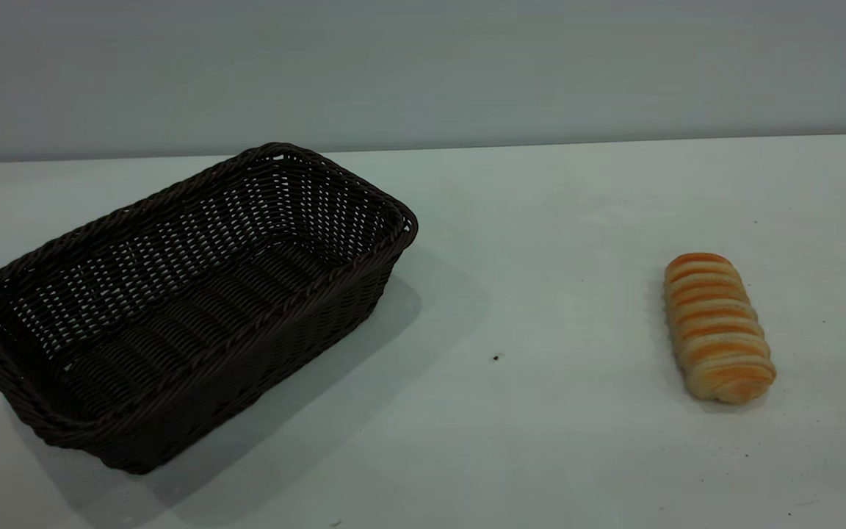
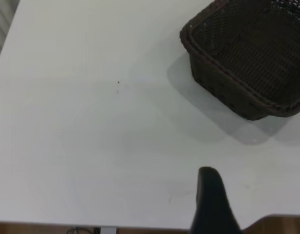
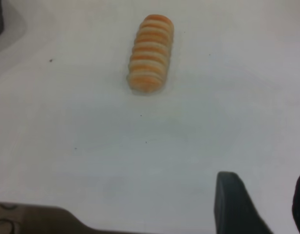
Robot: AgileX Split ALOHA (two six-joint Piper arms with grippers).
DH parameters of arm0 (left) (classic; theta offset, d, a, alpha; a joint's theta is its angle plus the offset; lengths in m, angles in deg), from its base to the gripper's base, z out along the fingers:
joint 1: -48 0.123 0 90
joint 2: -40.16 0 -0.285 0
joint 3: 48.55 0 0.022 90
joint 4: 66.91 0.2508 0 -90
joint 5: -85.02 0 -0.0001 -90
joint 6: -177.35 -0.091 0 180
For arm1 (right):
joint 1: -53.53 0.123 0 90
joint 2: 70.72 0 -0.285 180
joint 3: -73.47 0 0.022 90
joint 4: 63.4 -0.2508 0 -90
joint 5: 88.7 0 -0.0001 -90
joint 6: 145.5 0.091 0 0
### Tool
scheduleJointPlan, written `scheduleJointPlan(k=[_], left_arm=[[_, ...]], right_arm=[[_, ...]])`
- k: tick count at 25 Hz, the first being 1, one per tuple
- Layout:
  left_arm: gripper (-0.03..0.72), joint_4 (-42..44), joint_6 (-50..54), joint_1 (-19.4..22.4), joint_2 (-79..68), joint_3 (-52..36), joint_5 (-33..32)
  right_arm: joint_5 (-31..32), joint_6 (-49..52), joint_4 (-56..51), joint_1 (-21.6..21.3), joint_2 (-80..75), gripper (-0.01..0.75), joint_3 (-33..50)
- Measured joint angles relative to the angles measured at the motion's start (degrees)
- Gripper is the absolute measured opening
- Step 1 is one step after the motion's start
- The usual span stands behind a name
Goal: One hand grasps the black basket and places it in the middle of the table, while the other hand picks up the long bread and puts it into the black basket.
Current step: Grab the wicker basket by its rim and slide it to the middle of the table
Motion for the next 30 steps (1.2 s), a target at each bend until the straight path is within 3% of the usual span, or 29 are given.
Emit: scheduleJointPlan(k=[7,17,22,30], left_arm=[[0.531,0.0,-0.1,-3.7,0.0,0.0,0.0],[0.523,0.0,0.3,-5.6,-0.6,0.2,0.7],[0.493,0.0,5.8,-5.6,-8.0,0.8,6.5],[0.488,0.1,8.7,-5.6,-31.7,0.8,20.3]], right_arm=[[0.0,0.0,0.0,0.0,0.0,0.278,0.0],[-0.4,0.3,-3.1,1.7,0.0,0.278,0.0],[-2.9,3.4,-3.7,4.8,-1.1,0.278,-0.3],[-14.2,1.8,-3.5,5.9,-14.3,0.282,-0.5]])
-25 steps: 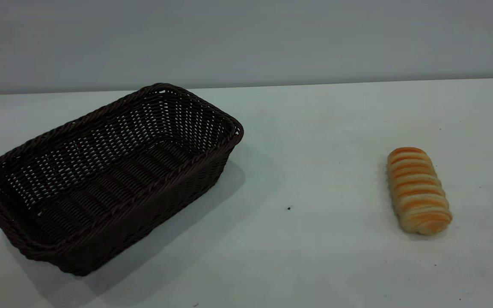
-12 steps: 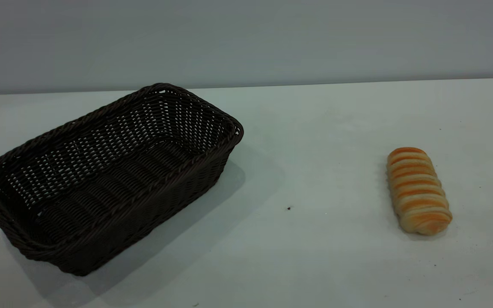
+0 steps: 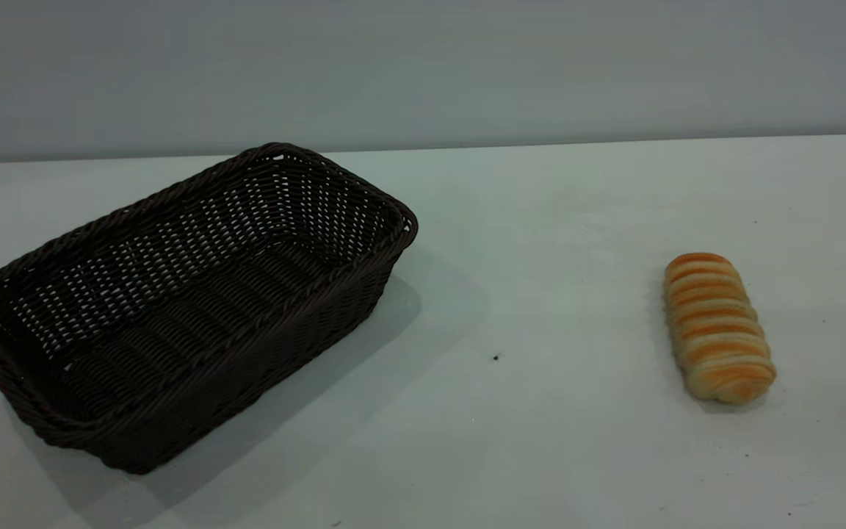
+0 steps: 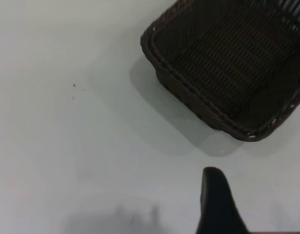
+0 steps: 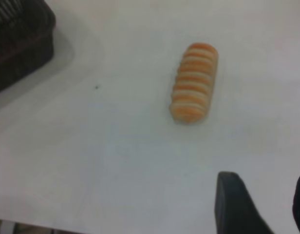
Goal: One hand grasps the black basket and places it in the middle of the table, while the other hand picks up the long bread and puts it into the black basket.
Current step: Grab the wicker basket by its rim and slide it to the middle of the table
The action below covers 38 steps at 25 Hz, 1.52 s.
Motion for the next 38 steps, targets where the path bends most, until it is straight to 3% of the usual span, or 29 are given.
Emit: scheduleJointPlan(k=[5,10,19,26,32,38], left_arm=[[0.488,1.4,3.6,0.0,-17.5,0.1,9.4],[0.487,1.9,9.4,0.0,-33.5,2.9,11.2],[0.487,2.5,15.5,0.0,-54.5,7.9,13.7],[0.487,2.5,19.6,0.0,-64.7,13.6,17.7],[0.487,2.5,20.8,0.0,-72.1,19.1,18.2],[0.487,1.7,20.9,0.0,-76.1,22.7,13.6]], right_arm=[[-4.7,-0.2,2.0,0.3,-11.9,0.342,0.0],[-8.1,-0.3,1.6,0.3,-18.9,0.414,0.0],[-9.7,-0.3,-2.2,0.4,-19.4,0.425,0.0],[-11.6,-0.4,-2.4,3.2,-19.4,0.425,0.0],[-12.7,-0.4,-2.4,3.2,-19.4,0.425,0.0],[-12.9,-0.4,-2.2,3.2,-19.4,0.425,0.0]])
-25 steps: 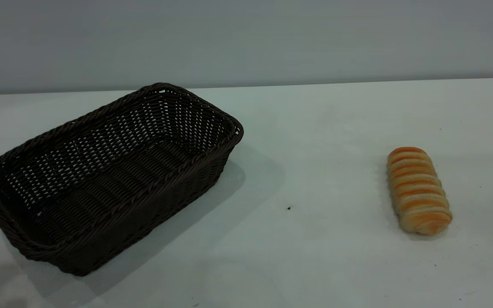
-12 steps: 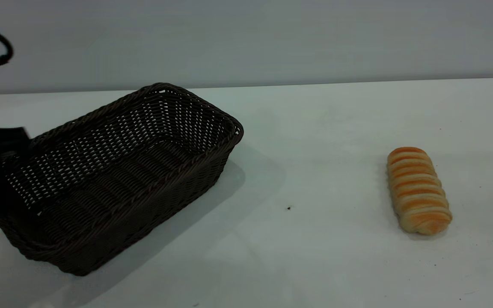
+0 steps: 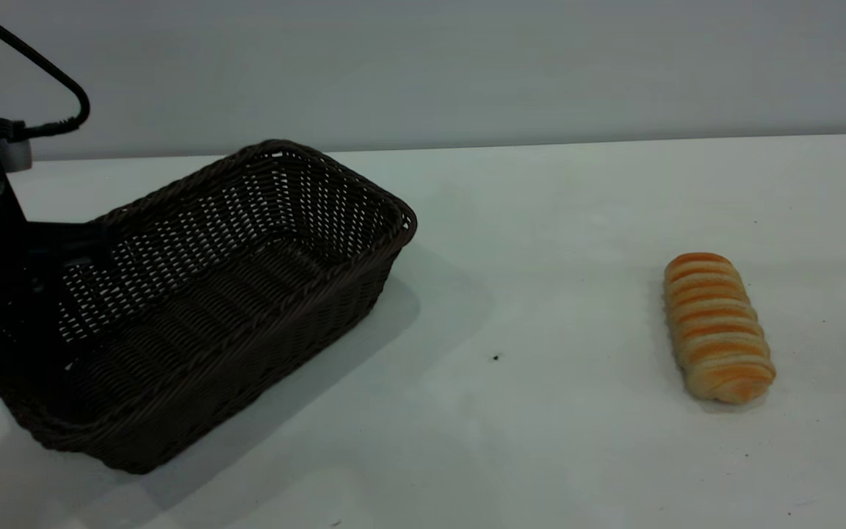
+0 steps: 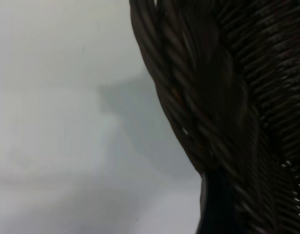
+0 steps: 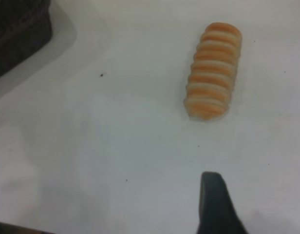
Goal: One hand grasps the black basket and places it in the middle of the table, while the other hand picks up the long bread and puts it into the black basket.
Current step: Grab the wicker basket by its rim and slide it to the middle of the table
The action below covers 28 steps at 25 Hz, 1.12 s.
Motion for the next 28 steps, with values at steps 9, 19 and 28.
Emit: scheduleJointPlan(k=[9,19,28], left_arm=[[0.49,-0.9,0.2,0.1,-3.8,3.1,-1.8],[0.487,-3.3,-2.6,0.0,-4.0,9.3,-2.8],[0.487,-4.4,-2.8,0.0,-4.5,9.3,-7.8]], right_arm=[[-0.4,0.0,0.4,0.0,0.0,0.425,0.0],[-0.5,0.0,0.8,0.0,0.0,0.425,0.0],[-0.5,0.0,0.8,0.0,0.0,0.427,0.0]])
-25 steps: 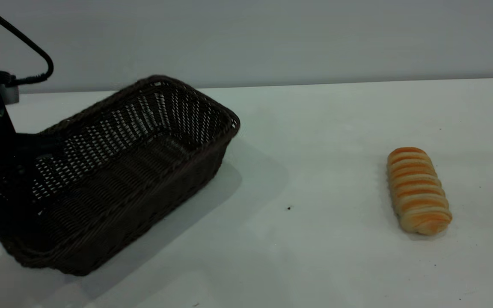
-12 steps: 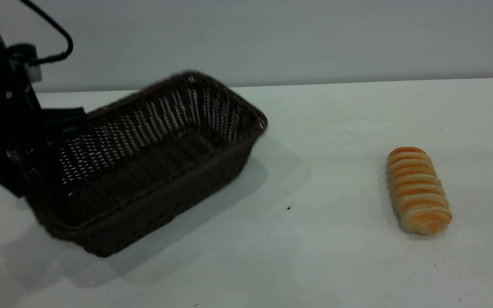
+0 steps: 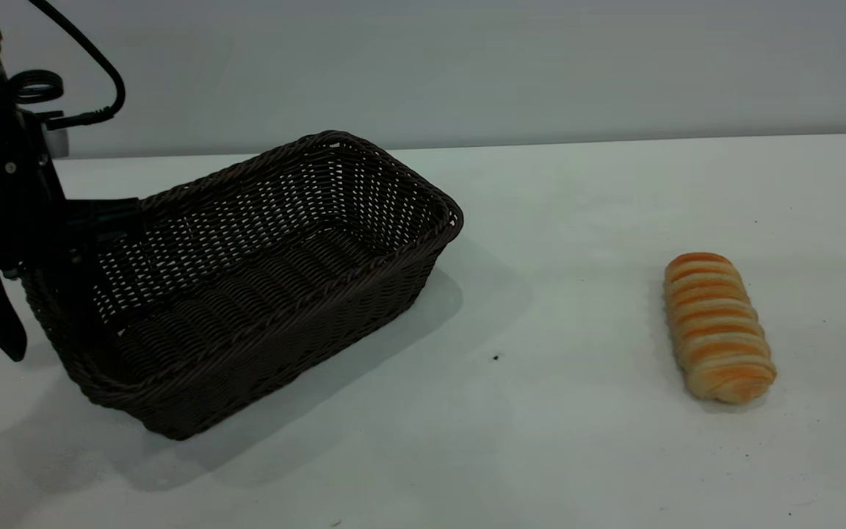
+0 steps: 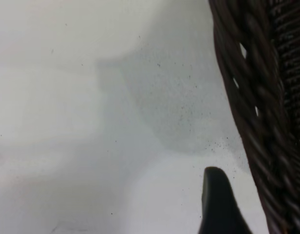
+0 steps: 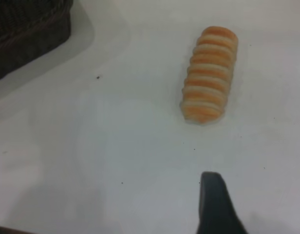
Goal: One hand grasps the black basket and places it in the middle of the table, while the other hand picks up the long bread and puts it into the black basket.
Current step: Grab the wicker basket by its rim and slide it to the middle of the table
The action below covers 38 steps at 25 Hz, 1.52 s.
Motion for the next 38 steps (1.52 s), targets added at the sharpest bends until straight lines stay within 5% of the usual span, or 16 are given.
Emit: scheduleJointPlan(k=[17,28,38], left_arm=[[0.478,-0.9,0.0,0.0,-4.6,0.0,8.8],[0.161,-4.7,-7.1,0.1,-5.5,1.0,12.8],[0.144,-19.9,-29.6,-3.4,-5.9,2.2,11.5]], right_arm=[[0.3,0.0,0.0,0.0,0.0,0.427,0.0],[0.3,0.0,0.1,0.0,0.0,0.427,0.0],[-2.8,0.0,-3.8,0.0,-1.4,0.427,0.0]])
